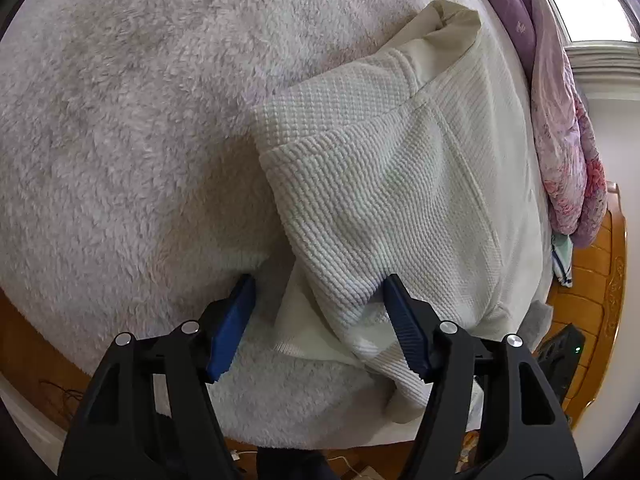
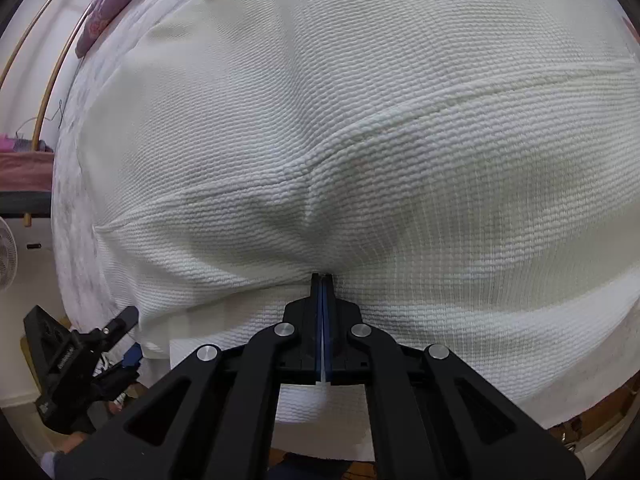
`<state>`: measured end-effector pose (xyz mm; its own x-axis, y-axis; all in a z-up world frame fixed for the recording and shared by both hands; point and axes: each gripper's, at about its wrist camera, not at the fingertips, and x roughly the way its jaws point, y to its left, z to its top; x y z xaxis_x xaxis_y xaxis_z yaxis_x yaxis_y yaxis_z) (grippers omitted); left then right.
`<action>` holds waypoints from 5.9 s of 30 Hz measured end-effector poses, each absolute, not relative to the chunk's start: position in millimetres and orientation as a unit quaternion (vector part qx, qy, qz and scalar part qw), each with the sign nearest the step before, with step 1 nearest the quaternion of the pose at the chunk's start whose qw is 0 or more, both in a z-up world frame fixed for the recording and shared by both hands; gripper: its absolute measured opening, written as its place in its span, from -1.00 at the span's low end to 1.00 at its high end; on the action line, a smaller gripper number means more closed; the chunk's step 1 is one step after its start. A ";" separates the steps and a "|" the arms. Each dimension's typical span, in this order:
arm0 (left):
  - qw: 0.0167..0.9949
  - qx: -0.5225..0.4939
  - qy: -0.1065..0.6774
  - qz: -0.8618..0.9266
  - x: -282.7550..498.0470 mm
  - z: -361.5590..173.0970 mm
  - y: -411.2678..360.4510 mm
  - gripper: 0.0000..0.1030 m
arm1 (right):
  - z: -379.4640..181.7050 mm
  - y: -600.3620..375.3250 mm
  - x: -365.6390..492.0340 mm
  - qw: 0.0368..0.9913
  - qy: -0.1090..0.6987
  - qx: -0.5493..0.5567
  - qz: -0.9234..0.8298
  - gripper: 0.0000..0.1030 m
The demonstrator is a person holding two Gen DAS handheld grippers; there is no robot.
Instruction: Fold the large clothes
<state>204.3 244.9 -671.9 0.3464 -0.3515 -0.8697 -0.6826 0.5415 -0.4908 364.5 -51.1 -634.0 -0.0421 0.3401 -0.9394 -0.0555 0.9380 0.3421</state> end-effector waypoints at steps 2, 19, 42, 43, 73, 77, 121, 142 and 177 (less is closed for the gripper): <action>0.682 -0.437 0.574 0.121 206.6 -669.5 241.6 0.22 | -634.4 -49.7 364.4 0.687 0.706 0.094 0.144 -1.00; 0.737 -0.370 0.561 0.079 232.2 -605.1 218.7 -0.82 | -588.0 -55.8 366.1 0.734 0.648 0.090 0.182 -0.88; 0.830 -0.234 0.506 -0.018 351.5 -509.5 -46.5 -0.88 | -577.0 -239.0 405.9 0.728 0.621 0.198 0.215 -0.63; 0.826 -0.241 0.509 -0.028 356.1 -515.6 -59.6 -0.88 | -575.2 -248.8 403.2 0.733 0.617 0.194 0.210 -0.59; 0.809 -0.183 0.557 -0.048 353.3 -586.6 -155.5 -0.88 | -586.7 -257.6 464.5 0.673 0.614 0.316 0.266 0.02; 0.809 -0.193 0.553 -0.044 350.2 -584.5 -155.3 -0.88 | -587.3 -257.9 465.9 0.686 0.627 0.273 0.247 -0.73; 0.768 -0.329 0.548 0.041 341.7 -623.5 15.0 0.47 | -588.7 -277.8 537.2 0.762 0.602 0.125 0.201 -0.57; 0.725 -0.358 0.588 -0.008 345.7 -657.9 8.8 0.63 | -665.3 -359.1 383.5 0.628 0.619 0.451 0.140 0.23; 0.796 -0.260 0.544 -0.050 359.0 -579.6 -52.9 -0.54 | -552.1 -287.9 402.1 0.751 0.568 0.298 0.157 -0.60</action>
